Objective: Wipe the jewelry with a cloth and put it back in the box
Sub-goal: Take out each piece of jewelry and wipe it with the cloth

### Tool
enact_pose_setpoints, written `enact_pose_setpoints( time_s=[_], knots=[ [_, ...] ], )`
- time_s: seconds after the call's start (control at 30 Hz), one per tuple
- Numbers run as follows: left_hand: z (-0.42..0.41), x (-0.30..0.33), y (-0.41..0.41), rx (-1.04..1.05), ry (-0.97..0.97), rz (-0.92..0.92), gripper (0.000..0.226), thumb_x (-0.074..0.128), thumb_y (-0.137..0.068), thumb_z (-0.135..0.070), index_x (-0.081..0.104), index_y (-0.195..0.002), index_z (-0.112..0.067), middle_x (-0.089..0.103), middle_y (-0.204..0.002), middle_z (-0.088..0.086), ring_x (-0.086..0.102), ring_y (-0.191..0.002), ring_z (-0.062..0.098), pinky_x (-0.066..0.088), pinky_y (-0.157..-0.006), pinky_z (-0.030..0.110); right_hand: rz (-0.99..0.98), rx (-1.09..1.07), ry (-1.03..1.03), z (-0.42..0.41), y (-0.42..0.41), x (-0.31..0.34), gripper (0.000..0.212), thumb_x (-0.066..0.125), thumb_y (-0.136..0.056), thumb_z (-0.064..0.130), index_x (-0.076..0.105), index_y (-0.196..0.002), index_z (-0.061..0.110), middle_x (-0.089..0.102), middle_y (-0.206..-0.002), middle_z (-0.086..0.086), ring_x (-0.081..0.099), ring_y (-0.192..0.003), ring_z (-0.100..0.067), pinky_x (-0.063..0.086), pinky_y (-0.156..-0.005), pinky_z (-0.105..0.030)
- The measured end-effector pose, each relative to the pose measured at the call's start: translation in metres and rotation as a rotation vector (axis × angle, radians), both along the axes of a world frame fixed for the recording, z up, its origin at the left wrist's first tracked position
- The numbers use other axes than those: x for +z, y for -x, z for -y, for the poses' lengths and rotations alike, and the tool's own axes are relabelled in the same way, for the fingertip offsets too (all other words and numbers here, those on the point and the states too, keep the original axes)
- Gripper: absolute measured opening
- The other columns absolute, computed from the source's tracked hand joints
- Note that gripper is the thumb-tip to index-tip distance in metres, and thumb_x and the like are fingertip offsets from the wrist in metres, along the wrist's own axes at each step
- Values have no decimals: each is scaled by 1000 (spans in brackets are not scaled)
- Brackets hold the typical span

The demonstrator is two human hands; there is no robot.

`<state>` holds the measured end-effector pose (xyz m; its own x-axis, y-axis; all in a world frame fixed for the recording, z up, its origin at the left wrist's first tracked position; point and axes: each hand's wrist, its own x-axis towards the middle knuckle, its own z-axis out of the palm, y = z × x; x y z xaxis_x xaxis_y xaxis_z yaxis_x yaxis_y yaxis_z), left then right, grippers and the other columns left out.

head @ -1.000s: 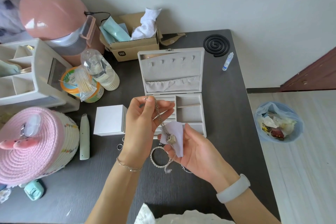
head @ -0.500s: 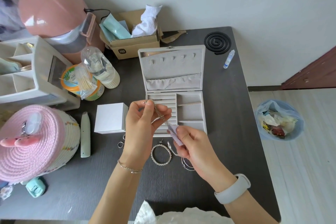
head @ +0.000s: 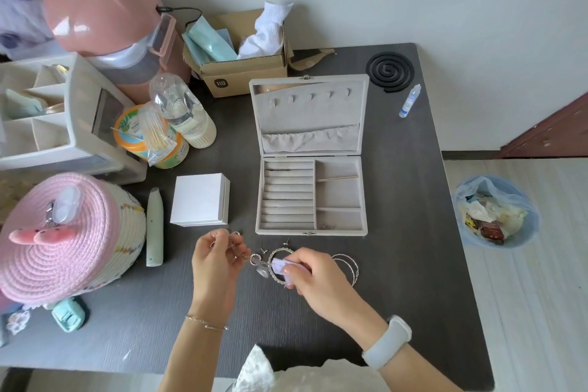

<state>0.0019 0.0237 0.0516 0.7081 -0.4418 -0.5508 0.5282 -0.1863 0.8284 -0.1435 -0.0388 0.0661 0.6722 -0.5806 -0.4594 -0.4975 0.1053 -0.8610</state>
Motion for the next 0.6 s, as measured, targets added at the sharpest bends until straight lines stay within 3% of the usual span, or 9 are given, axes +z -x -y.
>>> enact_pose_setpoints(
  time_s=[0.1,0.17,0.27,0.3,0.33,0.4,0.47,0.53,0.6],
  knots=[
    [-12,-12,-5,-83,-43,-133,20,37,-96,-6,51,-81,-9,54,-59,4,57,-56,17,53,-53,25,120,7,54,-7,-10,4,12,51,-88,11,63,-87,11,57,-68,12,51,-62,0,37,-58,-10],
    [-18,-16,1,-158,-4,-251,17,40,-95,-10,54,-86,-4,60,-63,6,62,-59,17,55,-54,24,179,19,145,-8,-18,9,16,53,-87,11,66,-96,12,66,-82,5,54,-75,-2,37,-66,-10],
    [-17,-17,16,-306,-25,-356,41,57,-75,-56,55,-72,-14,65,-58,-19,62,-61,-3,48,-55,8,219,47,320,-7,-28,13,22,51,-85,17,68,-100,17,69,-93,-4,54,-85,-9,38,-76,-16],
    [-18,-22,22,-364,-4,-384,35,61,-70,-56,56,-69,-21,63,-56,-26,60,-59,-9,46,-54,5,221,46,347,-6,-29,14,23,51,-85,17,68,-100,18,69,-93,-5,55,-86,-12,40,-78,-19],
    [-19,-24,26,-403,11,-401,23,72,-72,-41,61,-68,-21,65,-58,-22,62,-60,-7,48,-54,7,215,40,357,-3,-29,14,24,51,-85,16,68,-101,18,69,-94,-5,57,-88,-14,42,-79,-23],
    [-16,-24,31,-448,44,-330,28,86,-52,-18,70,-73,-8,72,-73,1,69,-71,13,56,-60,24,196,29,387,3,-26,12,24,50,-86,16,67,-102,17,69,-95,-6,59,-87,-18,47,-80,-28],
    [-15,-29,31,-303,196,-492,26,80,-61,-16,69,-80,-3,71,-82,12,70,-78,24,57,-62,33,171,33,404,9,-18,10,24,47,-86,20,66,-101,16,70,-93,-6,62,-85,-20,49,-79,-33],
    [-11,-30,26,-158,283,-646,19,73,-67,-15,65,-82,-5,71,-84,11,70,-79,25,57,-64,35,157,79,369,13,-10,8,24,46,-89,21,65,-104,15,71,-96,-4,63,-85,-20,50,-78,-32],
    [-11,-34,20,-70,312,-685,36,87,-46,-11,66,-75,-7,70,-82,9,70,-78,24,57,-65,36,156,151,305,15,-1,5,22,49,-91,16,64,-106,12,70,-99,-4,62,-85,-17,46,-75,-25]
  ],
)
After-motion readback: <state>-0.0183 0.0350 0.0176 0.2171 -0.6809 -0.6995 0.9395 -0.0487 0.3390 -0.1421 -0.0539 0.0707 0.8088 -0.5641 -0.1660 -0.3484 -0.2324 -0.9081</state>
